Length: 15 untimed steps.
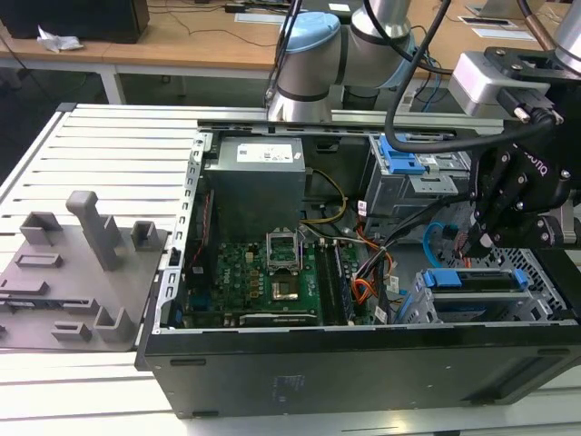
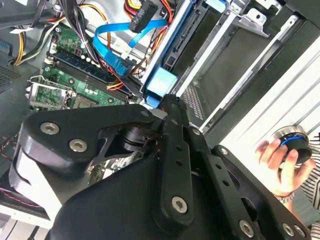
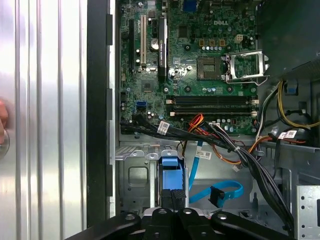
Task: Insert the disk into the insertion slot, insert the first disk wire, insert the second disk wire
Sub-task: 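Insert the disk into the insertion slot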
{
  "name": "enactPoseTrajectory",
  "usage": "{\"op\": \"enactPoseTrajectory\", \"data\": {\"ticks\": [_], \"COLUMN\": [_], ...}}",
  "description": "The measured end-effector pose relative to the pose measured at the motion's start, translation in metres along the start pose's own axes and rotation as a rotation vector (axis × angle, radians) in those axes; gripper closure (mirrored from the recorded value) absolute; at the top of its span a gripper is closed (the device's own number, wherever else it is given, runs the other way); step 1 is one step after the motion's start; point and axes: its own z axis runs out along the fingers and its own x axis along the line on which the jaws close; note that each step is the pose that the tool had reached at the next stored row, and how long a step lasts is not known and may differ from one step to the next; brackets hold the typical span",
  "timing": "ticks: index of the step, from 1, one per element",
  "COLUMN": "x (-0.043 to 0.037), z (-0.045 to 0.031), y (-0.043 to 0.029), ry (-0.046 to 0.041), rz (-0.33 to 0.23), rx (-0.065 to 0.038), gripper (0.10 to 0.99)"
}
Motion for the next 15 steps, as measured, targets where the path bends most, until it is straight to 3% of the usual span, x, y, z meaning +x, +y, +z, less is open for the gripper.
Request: {"op": "enactPoseTrajectory", "data": {"ticks": [3, 6, 15], "x": [-0.002, -0.0028, -0.0029], "z": [-0.0005, 0.0, 0.0146], "y": [-0.0104, -0.0153, -0.0171], "ry": [0.0004, 0.0003, 0.0004], "rz": [0.0, 0.0, 0.0], "rx": [0.0, 0.0, -0.001], "gripper": [0.98, 0.98, 0.98]}}
